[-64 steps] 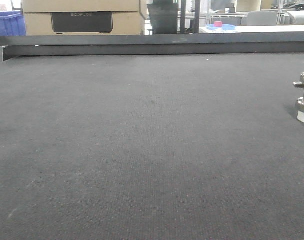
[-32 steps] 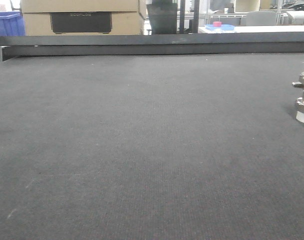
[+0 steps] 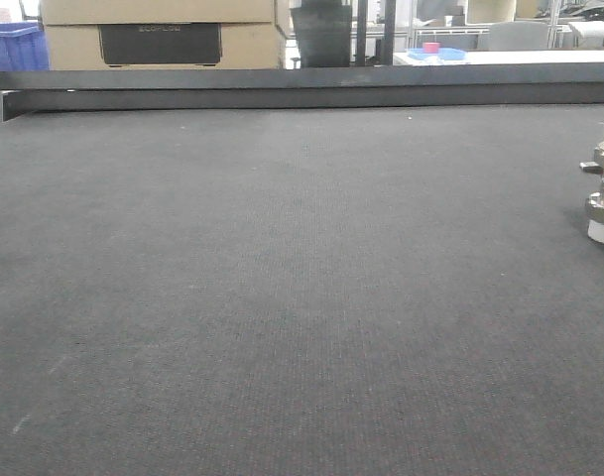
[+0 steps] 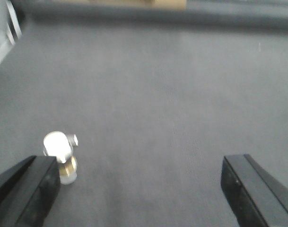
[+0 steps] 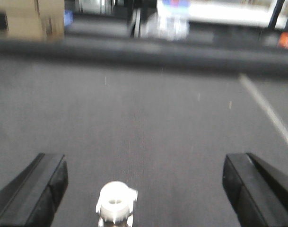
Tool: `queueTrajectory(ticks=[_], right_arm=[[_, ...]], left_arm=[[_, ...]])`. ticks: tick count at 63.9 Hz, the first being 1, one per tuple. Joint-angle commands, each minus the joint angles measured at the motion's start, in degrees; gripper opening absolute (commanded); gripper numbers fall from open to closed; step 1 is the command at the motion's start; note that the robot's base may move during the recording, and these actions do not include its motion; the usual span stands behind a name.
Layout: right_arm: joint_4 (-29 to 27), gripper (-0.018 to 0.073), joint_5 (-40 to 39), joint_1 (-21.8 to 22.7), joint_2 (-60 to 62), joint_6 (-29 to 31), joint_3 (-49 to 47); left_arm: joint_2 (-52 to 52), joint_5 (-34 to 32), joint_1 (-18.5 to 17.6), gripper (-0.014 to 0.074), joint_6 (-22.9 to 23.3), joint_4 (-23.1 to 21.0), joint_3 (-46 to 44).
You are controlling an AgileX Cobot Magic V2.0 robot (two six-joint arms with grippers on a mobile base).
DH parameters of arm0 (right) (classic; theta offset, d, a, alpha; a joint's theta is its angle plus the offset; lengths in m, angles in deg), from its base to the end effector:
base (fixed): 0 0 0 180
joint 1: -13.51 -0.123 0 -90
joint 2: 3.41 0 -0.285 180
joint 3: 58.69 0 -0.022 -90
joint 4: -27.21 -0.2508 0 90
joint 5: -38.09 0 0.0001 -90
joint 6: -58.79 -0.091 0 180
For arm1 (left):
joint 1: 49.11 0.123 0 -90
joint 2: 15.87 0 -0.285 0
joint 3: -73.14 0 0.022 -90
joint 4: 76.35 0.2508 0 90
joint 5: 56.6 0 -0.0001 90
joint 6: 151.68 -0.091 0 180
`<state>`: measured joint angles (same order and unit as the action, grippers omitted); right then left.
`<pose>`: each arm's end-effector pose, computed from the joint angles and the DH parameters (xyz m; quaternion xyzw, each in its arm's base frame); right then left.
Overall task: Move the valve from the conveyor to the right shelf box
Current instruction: 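Close the right gripper around the nearer white-capped valve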
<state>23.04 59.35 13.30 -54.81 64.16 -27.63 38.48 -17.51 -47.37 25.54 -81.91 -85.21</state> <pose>0.1563 0.0030 0.3789 -0.0198 0.7860 0.0035 0.6180 0.1543 -0.0009 0.3982 -0.0077 0.8429 -0.0248 0.5374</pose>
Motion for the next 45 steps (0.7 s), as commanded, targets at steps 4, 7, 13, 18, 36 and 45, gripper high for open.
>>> queueTrajectory(ticks=[4,7,13,18,36,45], right_arm=[[0.7,0.0570,16.1,-1.6,-9.6,0.1,-12.7],[0.7,0.0570,21.3,-2.2,-13.2,0.1,-17.3],[0.5,0.0570,30.1,-2.9,-19.9,0.1,-25.3],[0.5,0.0570,39.6,-2.9,-25.7,0.1,-31.5],[0.5,0.0570,48.5,-2.9,-43.7,0.1,-44.1],[0.5,0.0570,48.7,-2.9,-49.6,0.1,-44.6]], left_arm=[[4.1,5.8,-1.8,0.0599,0.4,-0.5,-4.7],[4.8,6.3,-2.2,0.0599,0.4,-0.4,-5.2],[5.7,6.9,-2.2,0.0599,0.4,-0.4,-5.3],[5.7,7.0,-2.2,0.0599,0.4,-0.4,-5.3],[5.7,7.0,-2.2,0.0599,0.4,-0.4,-5.3],[5.7,7.0,-2.2,0.0599,0.4,-0.4,-5.3]])
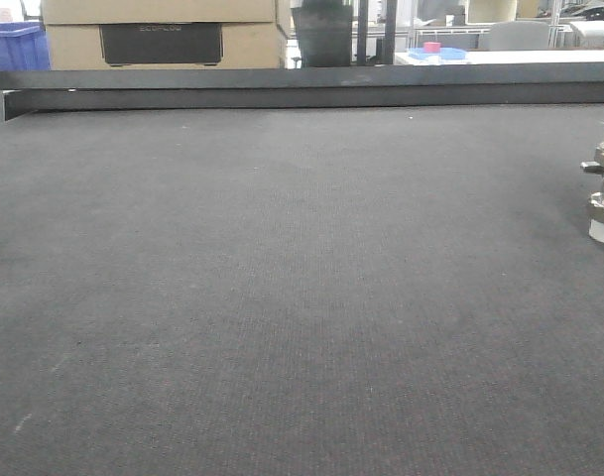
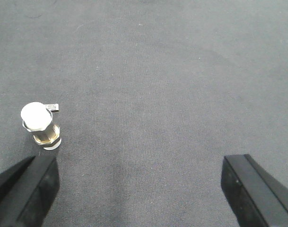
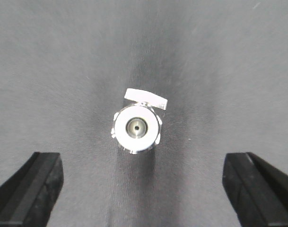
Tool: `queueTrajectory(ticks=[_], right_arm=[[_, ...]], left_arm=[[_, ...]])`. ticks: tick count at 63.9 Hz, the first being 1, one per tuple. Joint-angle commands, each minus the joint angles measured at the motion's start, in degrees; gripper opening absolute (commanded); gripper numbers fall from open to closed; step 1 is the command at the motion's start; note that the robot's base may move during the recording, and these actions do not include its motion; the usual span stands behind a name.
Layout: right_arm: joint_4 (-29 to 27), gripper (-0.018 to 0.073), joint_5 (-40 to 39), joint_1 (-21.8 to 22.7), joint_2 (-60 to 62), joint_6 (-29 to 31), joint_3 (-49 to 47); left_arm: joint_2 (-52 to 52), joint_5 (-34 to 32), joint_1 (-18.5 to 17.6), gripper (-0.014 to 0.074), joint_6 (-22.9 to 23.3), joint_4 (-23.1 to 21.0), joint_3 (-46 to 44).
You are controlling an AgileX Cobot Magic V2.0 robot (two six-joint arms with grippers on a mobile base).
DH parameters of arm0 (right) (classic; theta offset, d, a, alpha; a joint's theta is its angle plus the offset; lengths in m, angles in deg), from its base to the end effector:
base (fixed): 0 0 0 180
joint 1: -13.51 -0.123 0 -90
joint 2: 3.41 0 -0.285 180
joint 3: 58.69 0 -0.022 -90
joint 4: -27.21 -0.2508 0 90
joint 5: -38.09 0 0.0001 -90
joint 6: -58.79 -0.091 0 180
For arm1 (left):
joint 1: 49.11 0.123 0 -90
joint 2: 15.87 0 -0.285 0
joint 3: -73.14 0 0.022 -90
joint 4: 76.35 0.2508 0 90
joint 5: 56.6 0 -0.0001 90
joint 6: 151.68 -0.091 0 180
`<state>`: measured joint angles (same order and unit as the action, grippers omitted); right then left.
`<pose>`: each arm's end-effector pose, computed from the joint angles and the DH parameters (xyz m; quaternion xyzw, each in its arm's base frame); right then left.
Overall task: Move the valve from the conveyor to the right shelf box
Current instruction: 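Close the right gripper around the nearer white-capped valve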
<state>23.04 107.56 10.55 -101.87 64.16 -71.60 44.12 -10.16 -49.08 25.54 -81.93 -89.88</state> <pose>0.3278 0.0232 0.3640 -0.0658 0.9735 0.0315 0.2168 0.1727 -0.0063 0.3979 0.0083 0.8795 -0.0353 0.4745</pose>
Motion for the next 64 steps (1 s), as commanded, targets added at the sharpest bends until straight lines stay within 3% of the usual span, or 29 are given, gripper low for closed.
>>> queueTrajectory(ticks=[1,29,50,57,64], right_arm=[[0.5,0.0570,0.5,-0.1,-3.1,0.1,-0.7],[0.7,0.0570,-1.6,0.1,-15.9,0.1,-0.7],[0.7,0.0559,-1.6,0.1,-18.9,0.1,-0.6],[0.7,0.0408,-1.7,0.1,-18.9,0.1,-0.6],[0.7,0.0102,-0.6,0.1,-18.8,0.1,-0.6]], left_arm=[[0.0,-0.3,-0.5,0.0599,0.4,-0.3,-0.6],[0.0,-0.3,-0.5,0.0599,0.4,-0.3,-0.6],[0.0,-0.3,-0.5,0.0599,0.4,-0.2,-0.6],[0.0,-0.3,-0.5,0.0599,0.4,-0.2,-0.6],[0.0,0.6,-0.5,0.0599,0.4,-0.1,-0.6]])
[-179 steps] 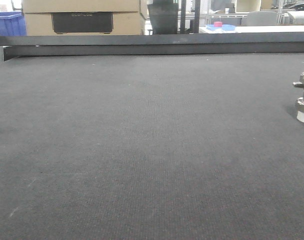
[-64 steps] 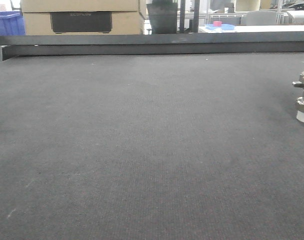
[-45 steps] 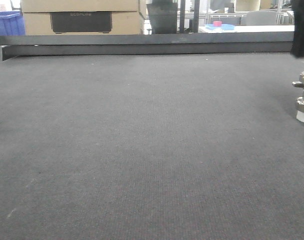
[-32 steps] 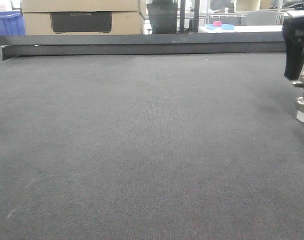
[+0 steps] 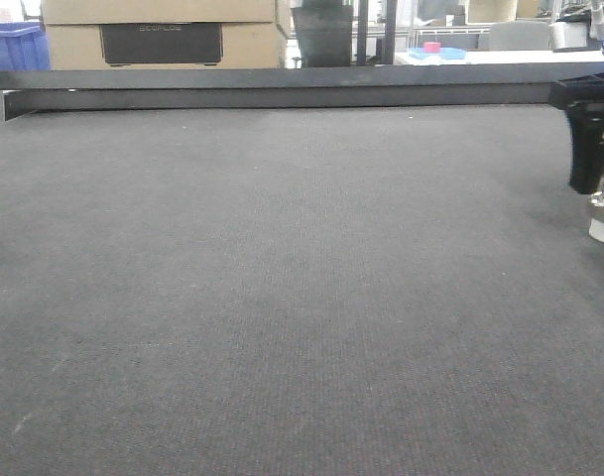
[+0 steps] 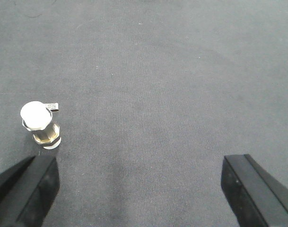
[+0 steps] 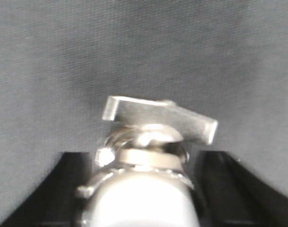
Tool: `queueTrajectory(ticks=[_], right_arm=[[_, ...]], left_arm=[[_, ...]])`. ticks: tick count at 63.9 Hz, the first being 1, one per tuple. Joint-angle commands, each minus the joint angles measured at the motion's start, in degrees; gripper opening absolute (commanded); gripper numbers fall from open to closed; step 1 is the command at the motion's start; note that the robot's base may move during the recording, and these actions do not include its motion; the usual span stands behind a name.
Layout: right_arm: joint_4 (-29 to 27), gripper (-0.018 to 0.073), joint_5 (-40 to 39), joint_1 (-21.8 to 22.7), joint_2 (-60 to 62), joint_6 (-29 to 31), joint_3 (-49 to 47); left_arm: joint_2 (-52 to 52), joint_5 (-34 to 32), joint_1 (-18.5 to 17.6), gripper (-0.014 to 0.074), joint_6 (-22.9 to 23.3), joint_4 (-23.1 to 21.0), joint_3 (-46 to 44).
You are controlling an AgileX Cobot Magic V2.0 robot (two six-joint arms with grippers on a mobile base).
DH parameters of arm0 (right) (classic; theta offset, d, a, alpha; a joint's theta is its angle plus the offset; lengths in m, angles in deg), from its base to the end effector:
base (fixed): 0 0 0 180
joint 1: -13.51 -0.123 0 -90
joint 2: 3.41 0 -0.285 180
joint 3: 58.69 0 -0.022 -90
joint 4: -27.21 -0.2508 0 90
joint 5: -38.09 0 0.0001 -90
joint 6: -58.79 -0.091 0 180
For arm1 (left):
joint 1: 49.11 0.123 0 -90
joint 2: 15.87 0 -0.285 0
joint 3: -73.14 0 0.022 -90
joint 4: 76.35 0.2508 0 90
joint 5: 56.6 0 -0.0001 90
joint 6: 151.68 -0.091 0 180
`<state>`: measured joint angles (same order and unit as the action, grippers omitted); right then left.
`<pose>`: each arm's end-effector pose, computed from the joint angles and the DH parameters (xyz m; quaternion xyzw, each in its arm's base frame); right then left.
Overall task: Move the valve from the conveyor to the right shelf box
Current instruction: 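Close the right gripper around the nearer white-capped valve, then lower the left gripper onto the other valve and close it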
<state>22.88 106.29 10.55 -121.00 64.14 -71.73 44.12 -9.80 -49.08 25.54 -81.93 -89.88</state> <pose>0.3909 0.0266 0.2438 -0.0605 0.9955 0.0346 0.0639 0.1724 -0.0064 0.3974 0.0085 0.8810 -0.0354 0.4717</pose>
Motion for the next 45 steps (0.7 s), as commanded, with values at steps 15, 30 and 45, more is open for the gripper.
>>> queueTrajectory(ticks=[15,30,45], right_arm=[[0.9,-0.0151,-0.4,0.1,3.5,0.1,-0.4],[0.9,-0.0151,-4.9,-0.5,11.5,0.1,4.0],[0.9,-0.0151,-10.3,-2.2,19.2,0.1,13.0]], left_arm=[[3.6,7.1,0.3,0.0599,0.5,3.4,-5.5],[14.9,19.2,6.1,0.0599,1.1,3.3,-18.3],[28.6,23.2,11.9,0.0599,-4.8,3.4,-30.3]])
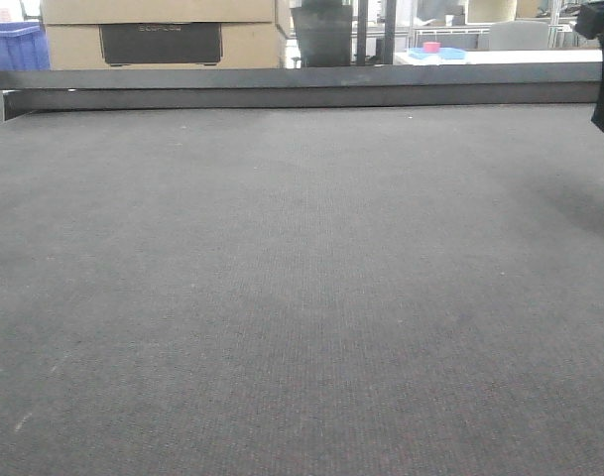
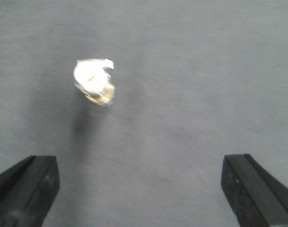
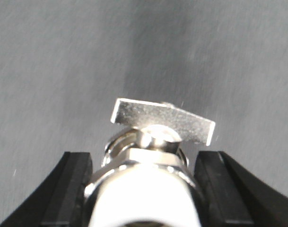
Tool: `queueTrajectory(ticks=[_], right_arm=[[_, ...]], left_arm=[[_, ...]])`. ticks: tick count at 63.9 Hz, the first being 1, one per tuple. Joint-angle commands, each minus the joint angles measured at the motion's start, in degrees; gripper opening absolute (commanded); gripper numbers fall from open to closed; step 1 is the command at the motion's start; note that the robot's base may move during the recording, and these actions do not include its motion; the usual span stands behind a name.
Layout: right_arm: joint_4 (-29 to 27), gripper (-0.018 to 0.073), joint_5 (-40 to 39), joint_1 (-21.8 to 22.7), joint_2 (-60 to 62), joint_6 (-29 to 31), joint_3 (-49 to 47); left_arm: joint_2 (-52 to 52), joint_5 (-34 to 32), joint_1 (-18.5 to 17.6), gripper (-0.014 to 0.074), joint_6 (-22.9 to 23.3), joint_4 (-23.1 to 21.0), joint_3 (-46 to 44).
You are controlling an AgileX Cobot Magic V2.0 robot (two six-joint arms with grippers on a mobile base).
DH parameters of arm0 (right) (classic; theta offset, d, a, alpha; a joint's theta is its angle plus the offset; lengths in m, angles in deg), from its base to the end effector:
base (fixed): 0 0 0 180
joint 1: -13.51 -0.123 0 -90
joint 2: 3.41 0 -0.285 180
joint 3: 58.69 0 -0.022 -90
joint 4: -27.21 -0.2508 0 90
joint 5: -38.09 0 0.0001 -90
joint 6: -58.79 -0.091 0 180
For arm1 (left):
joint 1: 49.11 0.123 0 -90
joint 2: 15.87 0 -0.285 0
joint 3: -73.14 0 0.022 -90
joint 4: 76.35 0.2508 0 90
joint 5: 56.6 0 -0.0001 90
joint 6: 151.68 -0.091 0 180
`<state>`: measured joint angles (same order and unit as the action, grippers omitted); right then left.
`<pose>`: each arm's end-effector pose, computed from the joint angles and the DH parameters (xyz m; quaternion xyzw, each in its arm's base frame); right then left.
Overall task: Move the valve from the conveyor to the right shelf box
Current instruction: 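Lower the left gripper onto the other valve and close it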
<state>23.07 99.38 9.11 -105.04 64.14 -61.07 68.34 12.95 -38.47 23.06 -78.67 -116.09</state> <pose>0.3373 0.0317 0.2979 -0.0720 0.9824 0.0328 0.1692 0.2566 0.0447 0.4187 -0.0457 0.9512 0.0221 0.3044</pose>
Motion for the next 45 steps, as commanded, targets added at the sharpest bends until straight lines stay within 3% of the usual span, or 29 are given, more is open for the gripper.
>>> queueTrajectory(ticks=[1,12,30,45], right_arm=[[0.7,-0.0151,-3.6,-0.8,3.5,0.1,2.7],[0.2,-0.0151,-4.1,-1.3,4.9,0.1,4.5],[-0.1,-0.0151,-3.6,-1.4,4.9,0.1,4.5],[-0.6,-0.0151,-3.5,-1.4,4.9,0.1,4.5]], left_arm=[[5.5,0.4,1.4,0.0599,-2.3,0.3,-4.7],[14.6,0.4,1.7,0.0599,-5.8,0.6,-10.2],[27.2,0.4,1.8,0.0599,-6.5,6.9,-13.1],[34.5,0.4,3.5,0.0599,-6.7,6.4,-13.1]])
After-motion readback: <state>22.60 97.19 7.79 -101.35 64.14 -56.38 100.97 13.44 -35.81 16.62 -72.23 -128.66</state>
